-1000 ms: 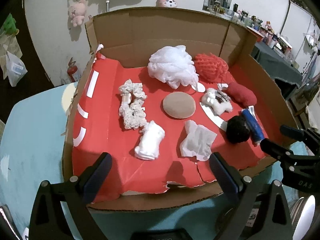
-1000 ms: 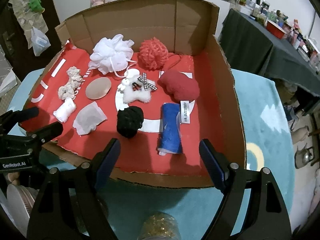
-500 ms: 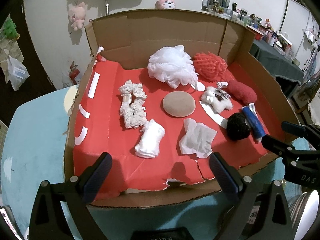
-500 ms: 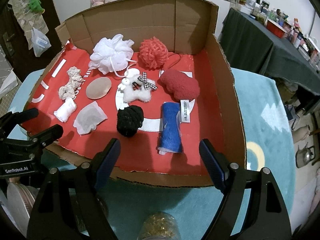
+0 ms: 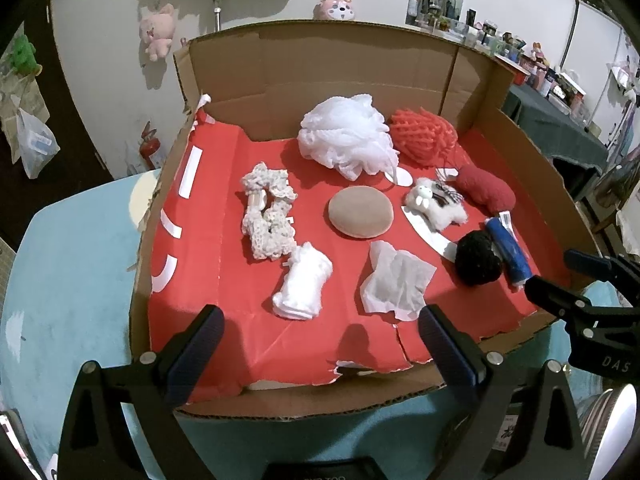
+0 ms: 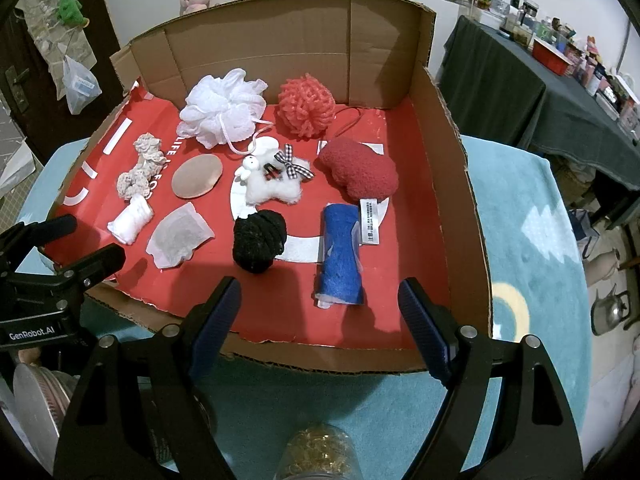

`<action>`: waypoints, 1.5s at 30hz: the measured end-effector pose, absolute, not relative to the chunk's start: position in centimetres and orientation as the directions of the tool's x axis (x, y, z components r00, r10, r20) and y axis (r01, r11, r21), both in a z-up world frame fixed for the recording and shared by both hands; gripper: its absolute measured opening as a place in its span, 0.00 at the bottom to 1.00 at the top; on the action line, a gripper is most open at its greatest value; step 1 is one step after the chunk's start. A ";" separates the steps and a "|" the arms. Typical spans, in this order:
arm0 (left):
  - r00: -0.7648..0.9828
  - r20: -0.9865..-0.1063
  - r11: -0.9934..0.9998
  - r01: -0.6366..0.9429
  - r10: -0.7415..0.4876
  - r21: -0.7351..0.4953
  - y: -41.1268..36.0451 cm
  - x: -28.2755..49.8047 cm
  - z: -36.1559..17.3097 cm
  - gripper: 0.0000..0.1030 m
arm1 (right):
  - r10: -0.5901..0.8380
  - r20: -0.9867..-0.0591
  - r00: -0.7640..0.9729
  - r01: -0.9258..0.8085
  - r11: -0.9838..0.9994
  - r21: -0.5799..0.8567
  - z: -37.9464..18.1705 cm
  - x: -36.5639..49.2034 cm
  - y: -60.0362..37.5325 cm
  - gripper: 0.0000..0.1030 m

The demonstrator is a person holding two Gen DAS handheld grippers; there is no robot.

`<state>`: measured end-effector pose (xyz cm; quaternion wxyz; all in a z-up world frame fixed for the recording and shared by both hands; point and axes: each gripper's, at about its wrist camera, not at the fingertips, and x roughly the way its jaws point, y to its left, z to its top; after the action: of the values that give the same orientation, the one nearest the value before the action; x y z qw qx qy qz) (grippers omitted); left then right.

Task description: Organize soft objects

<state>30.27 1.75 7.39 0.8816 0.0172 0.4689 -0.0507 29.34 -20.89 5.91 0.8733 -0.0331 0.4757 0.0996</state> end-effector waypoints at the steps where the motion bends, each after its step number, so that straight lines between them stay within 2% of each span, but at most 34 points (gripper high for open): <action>1: 0.555 -0.828 0.994 0.106 -0.073 -0.017 1.7 30.3 7.4 0.97 | 0.143 -0.838 0.527 -0.206 0.978 0.038 5.9 29.3 -20.9 0.78; 45: 0.565 -0.823 0.994 0.107 -0.059 0.002 1.6 30.2 7.5 0.96 | 0.143 -0.837 0.528 -0.206 0.978 0.037 6.0 29.3 -20.9 0.78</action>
<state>30.23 1.63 7.48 0.8842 0.0259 0.4639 -0.0472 29.30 -20.92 5.96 0.8734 -0.0334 0.4754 0.1000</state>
